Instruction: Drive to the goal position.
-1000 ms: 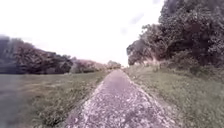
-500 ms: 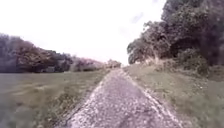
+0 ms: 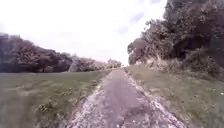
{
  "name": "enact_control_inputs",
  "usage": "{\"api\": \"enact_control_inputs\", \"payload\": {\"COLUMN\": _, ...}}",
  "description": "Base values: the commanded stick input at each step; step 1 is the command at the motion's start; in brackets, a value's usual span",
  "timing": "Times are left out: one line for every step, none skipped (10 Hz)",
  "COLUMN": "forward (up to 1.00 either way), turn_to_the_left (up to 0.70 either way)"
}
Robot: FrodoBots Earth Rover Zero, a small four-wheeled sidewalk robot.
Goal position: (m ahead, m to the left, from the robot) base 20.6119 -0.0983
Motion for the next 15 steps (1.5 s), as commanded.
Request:
{"api": "enact_control_inputs", "payload": {"forward": 1.00, "turn_to_the_left": -0.01}}
{"api": "enact_control_inputs", "payload": {"forward": 1.00, "turn_to_the_left": -0.06}}
{"api": "enact_control_inputs", "payload": {"forward": 1.00, "turn_to_the_left": -0.25}}
{"api": "enact_control_inputs", "payload": {"forward": 1.00, "turn_to_the_left": 0.00}}
{"api": "enact_control_inputs", "payload": {"forward": 1.00, "turn_to_the_left": 0.00}}
{"api": "enact_control_inputs", "payload": {"forward": 1.00, "turn_to_the_left": 0.00}}
{"api": "enact_control_inputs", "payload": {"forward": 1.00, "turn_to_the_left": 0.00}}
{"api": "enact_control_inputs", "payload": {"forward": 1.00, "turn_to_the_left": 0.00}}
{"api": "enact_control_inputs", "payload": {"forward": 1.00, "turn_to_the_left": 0.00}}
{"api": "enact_control_inputs", "payload": {"forward": 1.00, "turn_to_the_left": 0.00}}
{"api": "enact_control_inputs", "payload": {"forward": 1.00, "turn_to_the_left": 0.00}}
{"api": "enact_control_inputs", "payload": {"forward": 1.00, "turn_to_the_left": 0.00}}
{"api": "enact_control_inputs", "payload": {"forward": 1.00, "turn_to_the_left": 0.00}}
{"api": "enact_control_inputs", "payload": {"forward": 1.00, "turn_to_the_left": 0.00}}
{"api": "enact_control_inputs", "payload": {"forward": 1.00, "turn_to_the_left": 0.00}}
